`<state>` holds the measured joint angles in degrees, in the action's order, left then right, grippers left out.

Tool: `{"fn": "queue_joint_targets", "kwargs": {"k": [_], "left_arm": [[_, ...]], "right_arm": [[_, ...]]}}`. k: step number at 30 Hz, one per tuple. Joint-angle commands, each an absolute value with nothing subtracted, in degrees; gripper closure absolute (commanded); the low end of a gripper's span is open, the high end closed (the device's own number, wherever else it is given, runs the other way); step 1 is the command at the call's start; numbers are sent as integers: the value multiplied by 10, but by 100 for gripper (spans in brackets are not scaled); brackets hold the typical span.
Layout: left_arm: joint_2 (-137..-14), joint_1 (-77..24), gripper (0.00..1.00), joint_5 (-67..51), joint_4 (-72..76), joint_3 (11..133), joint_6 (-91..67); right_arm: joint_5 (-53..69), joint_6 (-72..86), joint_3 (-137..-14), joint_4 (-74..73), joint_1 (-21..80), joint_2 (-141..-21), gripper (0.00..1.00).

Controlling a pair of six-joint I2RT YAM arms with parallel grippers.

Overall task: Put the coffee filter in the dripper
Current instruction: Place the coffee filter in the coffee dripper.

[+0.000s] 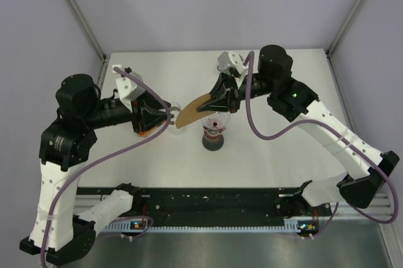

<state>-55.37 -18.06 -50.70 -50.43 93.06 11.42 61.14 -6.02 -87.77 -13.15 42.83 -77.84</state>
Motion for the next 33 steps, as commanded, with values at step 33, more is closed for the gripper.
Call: {"fn": "queue_joint_targets", "kwargs": {"k": [33], "left_arm": [[-540,-197,80,-506,-455,880,127]], "right_arm": [[570,-93,-889,-146,426,-743,100]]}}
